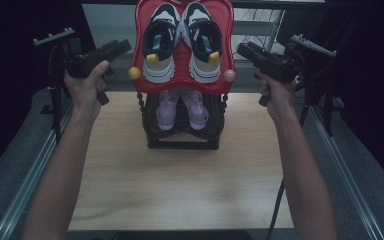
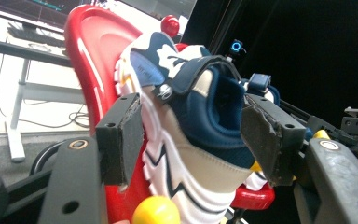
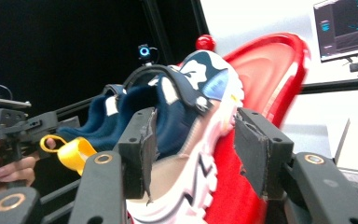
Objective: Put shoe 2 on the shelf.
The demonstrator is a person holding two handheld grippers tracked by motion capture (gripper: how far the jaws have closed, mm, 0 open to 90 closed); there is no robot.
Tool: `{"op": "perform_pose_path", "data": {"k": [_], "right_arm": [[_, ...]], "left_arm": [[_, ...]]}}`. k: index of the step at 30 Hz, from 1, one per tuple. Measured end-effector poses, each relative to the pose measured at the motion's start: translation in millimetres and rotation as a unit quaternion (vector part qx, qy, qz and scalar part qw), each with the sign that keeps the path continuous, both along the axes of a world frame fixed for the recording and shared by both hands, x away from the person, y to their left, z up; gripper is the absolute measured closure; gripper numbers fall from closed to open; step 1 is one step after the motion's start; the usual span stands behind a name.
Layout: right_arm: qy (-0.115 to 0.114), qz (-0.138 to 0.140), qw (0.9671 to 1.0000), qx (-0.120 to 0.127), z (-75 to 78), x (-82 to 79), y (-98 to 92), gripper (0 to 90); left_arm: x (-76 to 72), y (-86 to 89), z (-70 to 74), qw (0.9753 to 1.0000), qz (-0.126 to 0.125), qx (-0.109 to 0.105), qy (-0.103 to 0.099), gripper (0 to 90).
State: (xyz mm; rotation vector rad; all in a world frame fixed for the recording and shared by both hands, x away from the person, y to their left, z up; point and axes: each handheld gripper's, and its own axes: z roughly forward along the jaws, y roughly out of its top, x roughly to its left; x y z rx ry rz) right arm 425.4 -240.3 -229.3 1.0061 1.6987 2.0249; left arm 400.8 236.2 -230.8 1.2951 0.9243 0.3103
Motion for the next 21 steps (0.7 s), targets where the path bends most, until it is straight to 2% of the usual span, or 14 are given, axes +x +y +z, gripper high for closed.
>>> {"op": "perform_pose_path", "data": {"k": [3,4,8,11,14,21], "right_arm": [[0.002,-0.003,1.0000,0.000,-7.6,-1.2,-7.8,49.4],[0.002,-0.004,1.0000,-0.001,-14.2,-2.6,-12.2,49.7],[0.001,-0.005,1.0000,-0.005,-23.2,-4.6,-16.4,50.2],[0.008,-0.005,0.9999,-0.006,-36.3,-5.7,-22.4,50.3],[0.012,-0.006,0.9999,-0.006,-42.0,-5.5,-25.0,50.3],[0.017,-0.009,0.9998,-0.009,-58.8,-8.9,-28.3,50.2]], "left_arm": [[-2.8,5.8,-4.9,1.0000,0.003,-0.001,0.001,38.9],[-4.2,8.6,-7.5,1.0000,0.003,-0.005,0.004,38.9],[-9.1,15.6,-16.6,0.9999,0.006,-0.007,0.008,38.9],[-11.5,20.4,-25.2,0.9998,0.006,-0.011,0.014,38.9],[-13.8,24.8,-33.8,0.9997,0.009,-0.012,0.017,38.9],[-18.8,29.0,-50.9,0.9996,0.012,-0.001,0.024,39.1]]}}
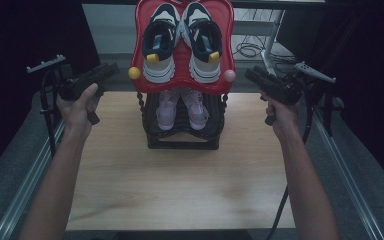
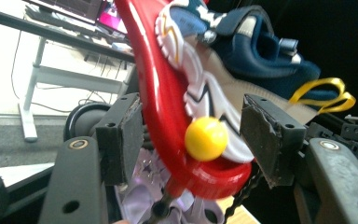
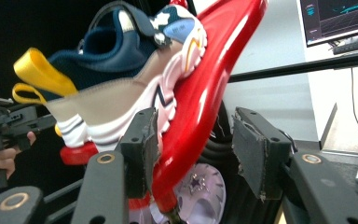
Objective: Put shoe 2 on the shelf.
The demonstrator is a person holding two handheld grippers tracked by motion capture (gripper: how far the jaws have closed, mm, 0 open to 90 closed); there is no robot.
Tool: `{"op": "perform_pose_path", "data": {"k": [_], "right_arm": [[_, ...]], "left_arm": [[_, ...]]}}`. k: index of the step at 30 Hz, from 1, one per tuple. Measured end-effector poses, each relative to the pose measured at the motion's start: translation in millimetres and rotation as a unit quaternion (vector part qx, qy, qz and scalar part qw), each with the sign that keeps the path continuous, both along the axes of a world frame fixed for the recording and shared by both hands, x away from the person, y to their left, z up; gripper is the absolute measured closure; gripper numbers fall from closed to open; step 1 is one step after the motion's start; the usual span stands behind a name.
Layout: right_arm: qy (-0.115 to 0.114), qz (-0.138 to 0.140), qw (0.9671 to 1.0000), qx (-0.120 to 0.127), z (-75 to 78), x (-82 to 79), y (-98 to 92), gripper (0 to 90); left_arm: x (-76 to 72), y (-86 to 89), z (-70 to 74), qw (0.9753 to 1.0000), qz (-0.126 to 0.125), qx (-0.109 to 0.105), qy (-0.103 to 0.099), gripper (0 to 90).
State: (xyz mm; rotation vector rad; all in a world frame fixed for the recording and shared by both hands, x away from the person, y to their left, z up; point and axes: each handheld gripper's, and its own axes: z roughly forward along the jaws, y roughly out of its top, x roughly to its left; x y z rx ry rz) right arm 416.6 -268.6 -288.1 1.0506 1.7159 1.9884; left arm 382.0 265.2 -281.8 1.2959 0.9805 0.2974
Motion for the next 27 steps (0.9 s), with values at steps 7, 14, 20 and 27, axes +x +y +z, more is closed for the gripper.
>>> {"op": "perform_pose_path", "data": {"k": [7,14,20,27], "right_arm": [[0.006,-0.003,1.0000,-0.005,-21.4,-2.6,-5.2,50.1],[0.019,-0.006,0.9997,-0.010,-41.1,-1.4,-10.1,50.1],[0.015,-0.006,0.9998,-0.009,-39.7,-1.2,-9.2,50.1],[0.017,-0.005,0.9998,-0.013,-42.5,-1.4,-6.7,49.9]], "left_arm": [[-6.0,0.8,-21.1,0.9999,0.002,0.007,0.011,39.6],[-9.9,-1.7,-33.4,0.9996,0.004,0.025,0.015,39.6],[-9.2,-3.4,-34.0,0.9994,0.004,0.031,0.014,39.7],[-10.5,-2.4,-42.5,0.9990,0.008,0.039,0.019,39.7]]}}
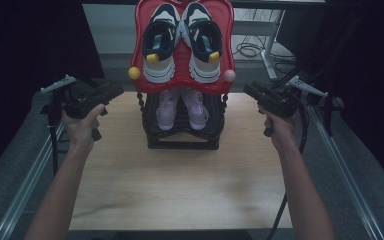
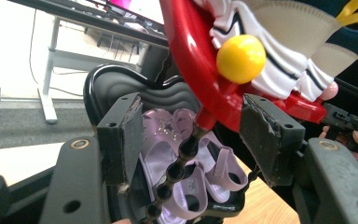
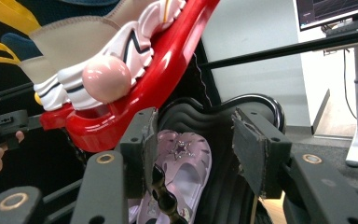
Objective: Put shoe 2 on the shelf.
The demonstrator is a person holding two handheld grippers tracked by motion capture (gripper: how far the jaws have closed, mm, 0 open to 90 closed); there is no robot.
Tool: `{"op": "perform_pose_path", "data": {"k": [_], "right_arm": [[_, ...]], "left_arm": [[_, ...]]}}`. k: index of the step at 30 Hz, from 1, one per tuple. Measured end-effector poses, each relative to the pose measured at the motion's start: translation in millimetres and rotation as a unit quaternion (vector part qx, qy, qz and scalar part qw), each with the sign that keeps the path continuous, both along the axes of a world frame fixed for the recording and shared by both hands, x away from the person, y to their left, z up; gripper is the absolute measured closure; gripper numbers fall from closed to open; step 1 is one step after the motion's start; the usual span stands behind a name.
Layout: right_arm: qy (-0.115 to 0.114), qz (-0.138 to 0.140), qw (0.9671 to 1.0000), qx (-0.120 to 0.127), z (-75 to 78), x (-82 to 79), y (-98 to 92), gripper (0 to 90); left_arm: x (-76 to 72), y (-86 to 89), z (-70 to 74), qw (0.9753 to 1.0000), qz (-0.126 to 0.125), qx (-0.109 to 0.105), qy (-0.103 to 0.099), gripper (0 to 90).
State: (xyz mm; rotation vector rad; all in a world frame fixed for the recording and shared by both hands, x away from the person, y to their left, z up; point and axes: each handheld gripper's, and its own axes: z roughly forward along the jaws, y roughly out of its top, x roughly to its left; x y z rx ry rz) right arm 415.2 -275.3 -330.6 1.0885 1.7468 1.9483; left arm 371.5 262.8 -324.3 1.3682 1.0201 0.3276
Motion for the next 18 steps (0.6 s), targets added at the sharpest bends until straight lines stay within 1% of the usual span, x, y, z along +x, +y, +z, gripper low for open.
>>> {"op": "perform_pose_path", "data": {"k": [5,7,9,12,15,18], "right_arm": [[0.008,0.000,1.0000,0.000,-6.4,1.1,0.4,49.8],[0.008,-0.002,1.0000,-0.003,-9.9,2.3,0.2,49.6],[0.013,-0.002,0.9999,-0.004,-12.3,3.1,0.1,49.4],[0.013,-0.003,0.9999,-0.003,-13.5,3.6,-0.2,48.8],[0.010,-0.004,0.9999,-0.004,-12.7,2.9,-0.7,46.4],[0.011,-0.005,0.9999,-0.007,-12.2,3.2,-1.3,44.7]], "left_arm": [[0.5,1.2,-6.3,1.0000,0.001,0.001,0.004,39.7],[1.2,1.1,-8.5,1.0000,0.002,0.002,0.006,39.7],[1.7,0.6,-9.8,1.0000,0.002,0.002,0.008,39.7],[2.2,-0.1,-10.2,1.0000,0.002,0.001,0.007,39.4],[2.2,0.2,-9.1,1.0000,0.003,-0.001,0.000,37.4],[3.5,0.7,-8.3,1.0000,0.004,-0.002,0.003,36.5]]}}
